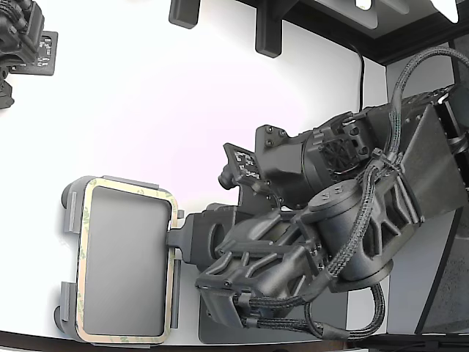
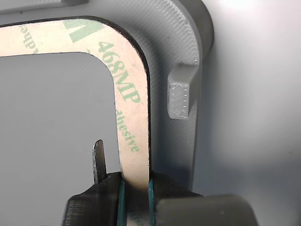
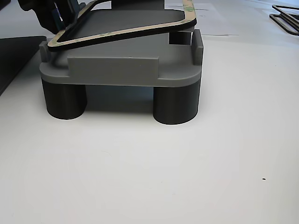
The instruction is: Move top rectangular frame to the holder.
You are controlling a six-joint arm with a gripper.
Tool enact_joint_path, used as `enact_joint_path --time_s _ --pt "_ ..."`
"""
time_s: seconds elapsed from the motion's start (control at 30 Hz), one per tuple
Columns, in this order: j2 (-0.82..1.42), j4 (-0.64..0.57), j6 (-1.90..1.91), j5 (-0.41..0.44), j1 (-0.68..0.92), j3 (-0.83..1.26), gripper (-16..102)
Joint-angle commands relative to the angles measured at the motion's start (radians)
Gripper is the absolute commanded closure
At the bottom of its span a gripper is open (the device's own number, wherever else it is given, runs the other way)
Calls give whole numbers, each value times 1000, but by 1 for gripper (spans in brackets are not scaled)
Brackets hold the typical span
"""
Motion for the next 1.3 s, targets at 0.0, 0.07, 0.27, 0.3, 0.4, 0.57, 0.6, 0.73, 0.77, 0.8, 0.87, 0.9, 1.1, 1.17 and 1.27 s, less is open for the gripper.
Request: enact_joint_path --time_s 0.0,0.07,0.27,0.3,0.4,0.57,0.6,0.73,0.77,0.8,0.87,0.9,1.1,1.17,1.27 --pt "25 -9 2 -3 -17 -11 98" --pt "28 -15 3 -3 -17 -5 98" --pt "31 -17 3 -11 -17 -2 98" --pt "31 -17 0 -11 -17 0 98" --pt "31 -17 -6 -14 -21 2 98" --pt "26 -3 -8 -15 -25 -15 98" --pt "23 -2 -6 -15 -25 -17 98" --pt "20 -6 -2 -15 -25 -14 98" --pt "17 -6 -2 -15 -25 -14 98" --pt "17 -6 -2 -15 -25 -15 98" --pt "14 -6 -2 -15 -25 -20 98" --pt "12 -6 -2 -15 -25 -21 98" --pt "11 -12 -3 -18 -25 -20 97" --pt "9 -15 -5 -21 -25 -20 96" --pt "9 -15 -5 -23 -25 -21 87"
